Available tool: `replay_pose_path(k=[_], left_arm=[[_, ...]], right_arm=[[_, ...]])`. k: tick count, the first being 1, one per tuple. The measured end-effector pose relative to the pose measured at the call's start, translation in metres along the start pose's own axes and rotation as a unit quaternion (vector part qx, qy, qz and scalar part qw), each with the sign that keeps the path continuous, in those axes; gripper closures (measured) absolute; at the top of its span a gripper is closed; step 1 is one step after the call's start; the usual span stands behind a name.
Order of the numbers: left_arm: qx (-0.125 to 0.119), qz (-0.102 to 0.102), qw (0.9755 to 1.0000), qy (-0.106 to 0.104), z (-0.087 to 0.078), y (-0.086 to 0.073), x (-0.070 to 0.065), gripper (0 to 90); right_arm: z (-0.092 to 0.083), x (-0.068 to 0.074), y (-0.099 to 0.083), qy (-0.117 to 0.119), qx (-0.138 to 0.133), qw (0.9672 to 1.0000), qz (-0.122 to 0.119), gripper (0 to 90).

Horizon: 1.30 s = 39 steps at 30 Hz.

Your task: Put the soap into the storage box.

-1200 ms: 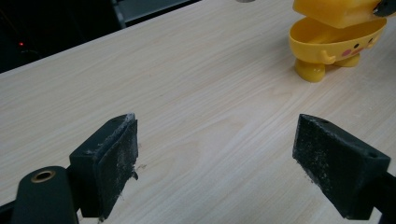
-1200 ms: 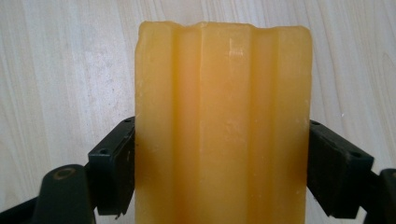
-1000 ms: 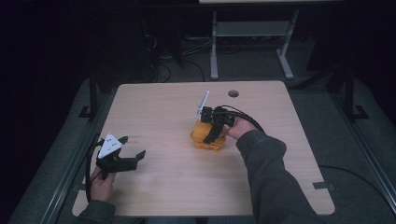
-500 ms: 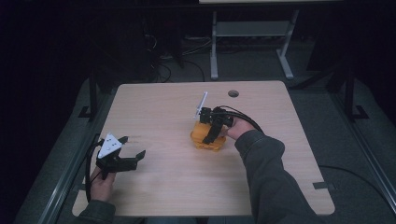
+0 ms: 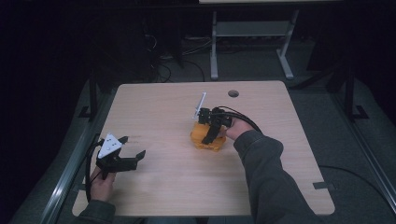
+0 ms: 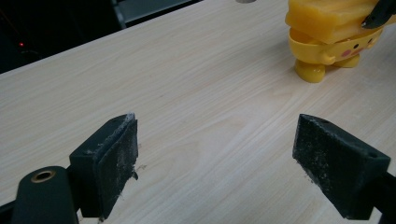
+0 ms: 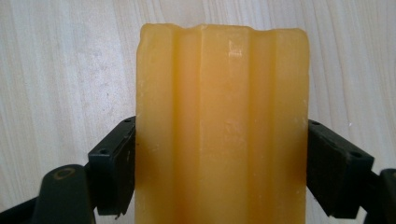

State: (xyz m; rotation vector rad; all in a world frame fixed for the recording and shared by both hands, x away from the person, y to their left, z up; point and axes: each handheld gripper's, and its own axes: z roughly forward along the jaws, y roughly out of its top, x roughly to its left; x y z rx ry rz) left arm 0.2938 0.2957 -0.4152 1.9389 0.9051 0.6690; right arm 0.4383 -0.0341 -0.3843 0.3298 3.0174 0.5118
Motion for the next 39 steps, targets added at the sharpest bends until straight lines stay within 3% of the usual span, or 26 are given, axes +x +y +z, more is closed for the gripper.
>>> replay_pose_path(k=[39], left_arm=[[0.0, 0.002, 1.0, -0.001, 0.0011, 0.0004, -0.0007, 13.4]], right_arm=[[0.0021, -0.0009, -0.0037, 0.001, -0.022, 0.9996, 0.017, 20.0]])
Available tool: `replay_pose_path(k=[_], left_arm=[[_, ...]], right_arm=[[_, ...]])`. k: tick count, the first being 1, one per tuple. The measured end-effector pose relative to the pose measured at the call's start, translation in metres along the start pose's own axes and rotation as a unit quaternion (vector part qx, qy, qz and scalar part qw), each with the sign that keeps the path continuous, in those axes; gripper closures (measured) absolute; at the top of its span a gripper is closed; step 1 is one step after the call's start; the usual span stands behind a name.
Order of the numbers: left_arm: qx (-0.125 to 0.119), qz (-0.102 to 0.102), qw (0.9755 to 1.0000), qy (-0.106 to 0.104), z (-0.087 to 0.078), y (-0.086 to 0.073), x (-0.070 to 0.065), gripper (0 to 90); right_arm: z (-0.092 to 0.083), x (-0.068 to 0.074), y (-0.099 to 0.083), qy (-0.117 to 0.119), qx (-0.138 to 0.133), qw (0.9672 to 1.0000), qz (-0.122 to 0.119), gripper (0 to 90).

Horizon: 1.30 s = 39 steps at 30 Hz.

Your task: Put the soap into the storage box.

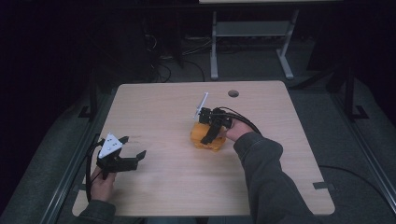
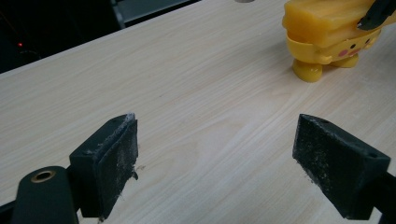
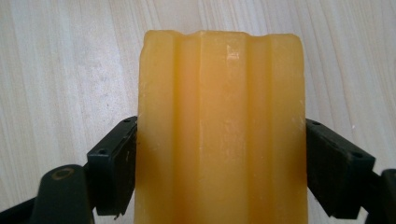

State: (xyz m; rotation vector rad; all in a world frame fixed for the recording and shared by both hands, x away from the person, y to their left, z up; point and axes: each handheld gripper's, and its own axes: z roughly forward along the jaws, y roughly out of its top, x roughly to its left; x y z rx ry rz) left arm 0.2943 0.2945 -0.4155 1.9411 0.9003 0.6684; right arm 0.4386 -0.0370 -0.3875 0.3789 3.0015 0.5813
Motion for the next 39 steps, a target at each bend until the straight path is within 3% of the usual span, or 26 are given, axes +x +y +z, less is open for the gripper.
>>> replay_pose_path(k=[39], left_arm=[[0.003, 0.001, 1.0, -0.002, 0.001, 0.0, 0.0, 13.5]], right_arm=[[-0.011, 0.002, -0.006, -0.005, -0.015, 0.9998, 0.008, 18.4]])
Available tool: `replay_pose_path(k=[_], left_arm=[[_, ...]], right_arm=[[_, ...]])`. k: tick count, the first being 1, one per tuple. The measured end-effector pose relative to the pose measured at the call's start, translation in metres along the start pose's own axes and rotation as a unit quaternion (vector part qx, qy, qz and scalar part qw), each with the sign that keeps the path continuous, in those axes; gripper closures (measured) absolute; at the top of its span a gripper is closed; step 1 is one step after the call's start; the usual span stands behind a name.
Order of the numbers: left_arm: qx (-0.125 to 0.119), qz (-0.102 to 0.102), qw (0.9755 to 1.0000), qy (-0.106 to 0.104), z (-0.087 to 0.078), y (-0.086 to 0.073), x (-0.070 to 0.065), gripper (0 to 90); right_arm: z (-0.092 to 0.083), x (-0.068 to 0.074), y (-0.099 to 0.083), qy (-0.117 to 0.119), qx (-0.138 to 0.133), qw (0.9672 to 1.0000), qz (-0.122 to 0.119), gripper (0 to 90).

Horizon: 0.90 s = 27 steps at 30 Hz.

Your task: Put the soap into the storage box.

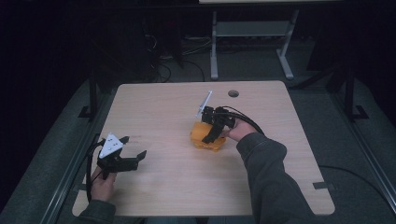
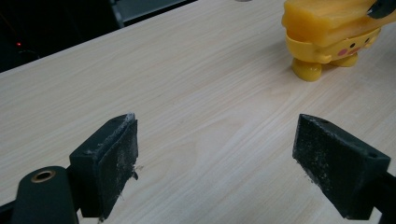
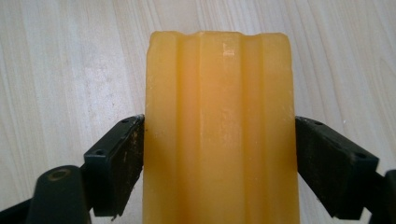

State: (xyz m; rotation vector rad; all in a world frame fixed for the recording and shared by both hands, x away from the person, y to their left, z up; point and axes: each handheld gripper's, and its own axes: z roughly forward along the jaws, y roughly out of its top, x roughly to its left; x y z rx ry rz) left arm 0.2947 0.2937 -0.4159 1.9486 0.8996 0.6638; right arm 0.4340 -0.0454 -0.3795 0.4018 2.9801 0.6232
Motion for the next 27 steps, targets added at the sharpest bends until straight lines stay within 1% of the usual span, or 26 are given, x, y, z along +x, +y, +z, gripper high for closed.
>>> replay_pose_path(k=[1, 5, 15, 18, 22, 27], left_arm=[[0.0, 0.001, 1.0, 0.0, 0.0, 0.0, 0.0, 13.4], [0.0, 0.0, 1.0, -0.001, 0.0, 0.0, 0.0, 13.4], [0.0, -0.001, 1.0, -0.001, 0.0, 0.0, 0.0, 13.4], [0.001, 0.0, 1.0, 0.0, 0.0, 0.0, 0.0, 13.4], [0.0, -0.001, 1.0, -0.001, 0.0, 0.0, 0.0, 13.4], [0.001, -0.001, 1.0, -0.001, 0.0, 0.0, 0.0, 13.5]], right_arm=[[0.001, 0.0, 0.0, -0.003, 0.002, 1.0, -0.004, 18.6], [-0.001, 0.0, -0.001, -0.003, 0.0, 1.0, -0.001, 19.3], [-0.006, 0.0, -0.006, -0.004, -0.014, 0.9999, 0.0, 19.5], [-0.01, 0.0, -0.007, -0.008, -0.017, 0.9998, -0.001, 19.7], [-0.014, 0.0, -0.009, -0.007, -0.024, 0.9997, -0.001, 21.3], [-0.019, 0.001, -0.011, -0.01, -0.03, 0.9995, 0.003, 21.5]])
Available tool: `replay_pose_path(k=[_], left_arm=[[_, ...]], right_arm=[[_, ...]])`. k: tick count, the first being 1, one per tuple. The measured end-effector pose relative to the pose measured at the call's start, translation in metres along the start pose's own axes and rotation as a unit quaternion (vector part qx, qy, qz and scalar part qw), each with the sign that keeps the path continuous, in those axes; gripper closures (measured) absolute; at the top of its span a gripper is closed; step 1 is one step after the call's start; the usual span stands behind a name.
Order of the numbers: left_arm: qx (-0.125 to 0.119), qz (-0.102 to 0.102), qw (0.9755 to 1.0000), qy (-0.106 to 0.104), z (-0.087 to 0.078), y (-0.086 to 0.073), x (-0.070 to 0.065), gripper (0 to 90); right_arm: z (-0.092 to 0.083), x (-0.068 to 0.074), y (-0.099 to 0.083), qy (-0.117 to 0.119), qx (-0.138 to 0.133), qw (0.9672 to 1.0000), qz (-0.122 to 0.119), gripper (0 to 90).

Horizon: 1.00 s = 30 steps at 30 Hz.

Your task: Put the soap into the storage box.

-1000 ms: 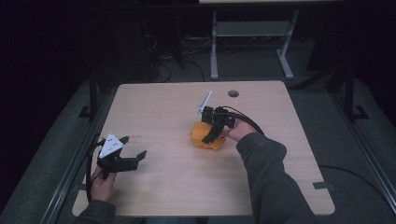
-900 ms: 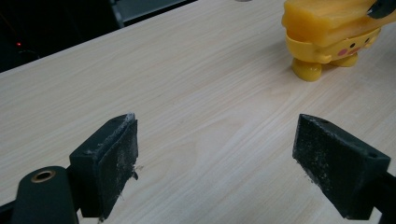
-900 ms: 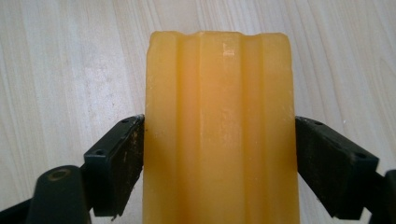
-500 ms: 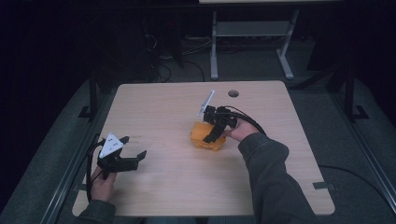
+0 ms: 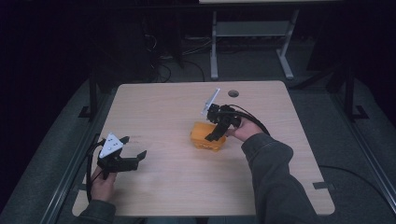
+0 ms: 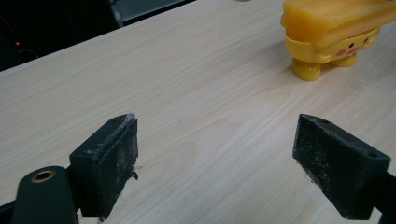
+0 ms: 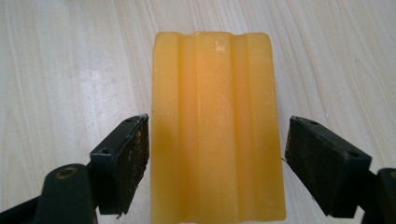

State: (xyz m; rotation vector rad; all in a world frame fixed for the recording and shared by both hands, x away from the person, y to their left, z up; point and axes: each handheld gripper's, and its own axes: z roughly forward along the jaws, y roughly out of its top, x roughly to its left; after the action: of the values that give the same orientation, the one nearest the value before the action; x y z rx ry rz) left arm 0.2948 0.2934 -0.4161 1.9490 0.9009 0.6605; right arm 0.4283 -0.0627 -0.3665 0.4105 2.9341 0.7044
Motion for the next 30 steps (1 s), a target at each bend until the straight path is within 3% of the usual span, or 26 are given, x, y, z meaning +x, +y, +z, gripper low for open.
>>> replay_pose_path(k=[16, 30], left_arm=[[-0.001, 0.0, 1.0, 0.001, 0.0, 0.0, 0.0, 13.4], [0.001, -0.001, 1.0, 0.0, 0.001, 0.0, -0.001, 13.4]], right_arm=[[-0.027, 0.003, -0.018, -0.021, -0.015, 0.9996, 0.012, 21.9], [-0.045, 0.006, -0.048, -0.031, -0.024, 0.9985, 0.038, 21.9]])
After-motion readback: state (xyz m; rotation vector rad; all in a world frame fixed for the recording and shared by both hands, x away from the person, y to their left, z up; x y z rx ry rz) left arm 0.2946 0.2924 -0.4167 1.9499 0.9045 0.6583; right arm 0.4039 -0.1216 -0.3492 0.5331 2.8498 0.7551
